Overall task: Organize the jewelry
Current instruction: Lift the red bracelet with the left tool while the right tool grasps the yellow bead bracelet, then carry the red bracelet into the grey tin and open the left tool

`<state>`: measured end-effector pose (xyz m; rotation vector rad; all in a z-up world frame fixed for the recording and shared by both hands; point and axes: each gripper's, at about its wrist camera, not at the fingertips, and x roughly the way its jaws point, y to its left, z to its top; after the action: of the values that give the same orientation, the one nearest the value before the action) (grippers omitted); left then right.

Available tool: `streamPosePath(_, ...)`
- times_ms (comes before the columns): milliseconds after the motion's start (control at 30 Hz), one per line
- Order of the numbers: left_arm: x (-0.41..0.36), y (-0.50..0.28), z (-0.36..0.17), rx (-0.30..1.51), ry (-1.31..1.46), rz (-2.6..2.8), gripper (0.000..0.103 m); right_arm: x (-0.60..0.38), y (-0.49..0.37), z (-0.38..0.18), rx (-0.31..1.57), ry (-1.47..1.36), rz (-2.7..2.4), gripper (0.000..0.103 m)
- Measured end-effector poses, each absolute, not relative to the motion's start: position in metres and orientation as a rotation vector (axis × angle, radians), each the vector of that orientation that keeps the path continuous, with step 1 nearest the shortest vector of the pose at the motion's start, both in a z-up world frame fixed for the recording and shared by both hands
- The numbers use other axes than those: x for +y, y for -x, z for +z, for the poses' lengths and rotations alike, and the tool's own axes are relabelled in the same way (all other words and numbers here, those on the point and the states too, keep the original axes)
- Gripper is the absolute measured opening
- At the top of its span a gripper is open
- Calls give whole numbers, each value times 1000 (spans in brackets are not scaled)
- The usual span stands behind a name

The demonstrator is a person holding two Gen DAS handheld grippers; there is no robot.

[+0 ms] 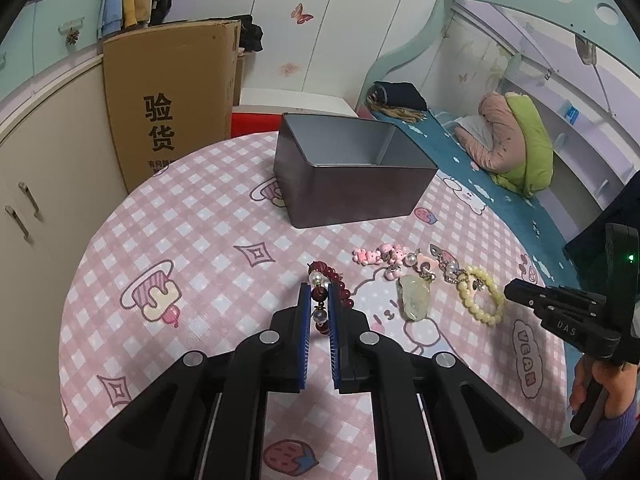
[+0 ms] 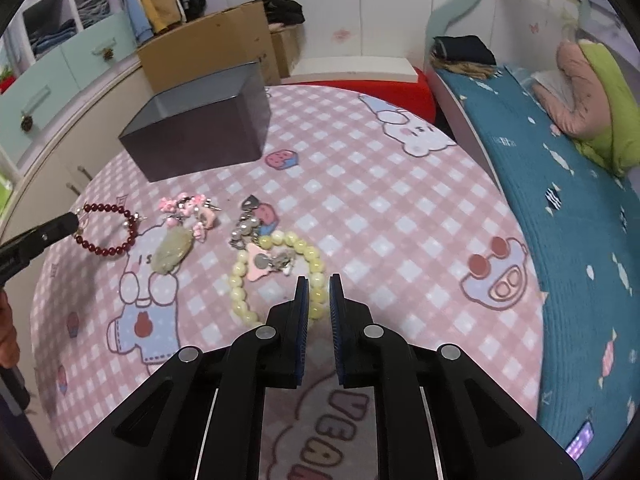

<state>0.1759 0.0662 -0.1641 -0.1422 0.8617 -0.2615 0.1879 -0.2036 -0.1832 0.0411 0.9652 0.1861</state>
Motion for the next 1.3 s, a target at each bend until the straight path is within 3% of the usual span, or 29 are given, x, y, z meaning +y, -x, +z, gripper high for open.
streamPosePath(100,67,-176,-165,863,142,-261,7,-196,-191,-174,915,-39,212,63)
streamPosePath(167,67,-177,-167,867,143,-260,7,-186,-199,-172,917,-30,245,63)
streamPosePath(267,70,-178,-170,873,148,-257,7,-164,-217,-178,942,23,288,59)
streamPosePath(333,72,-178,-170,874,152,-256,7,-150,-226,-185,966,58,325,41)
streamPosePath(400,74,-179,-171,876,157,-255,7,-138,-232,-192,992,105,347,34)
streamPosePath(767,71,-184,-178,898,163,-273,7,-134,-238,-197,1002,140,340,22)
streamPosePath(867,73,-185,-179,901,172,-273,7,-139,-236,-193,989,119,353,8)
streamPosePath(1300,71,-181,-176,892,177,-284,7,-174,-226,-147,869,-32,347,8)
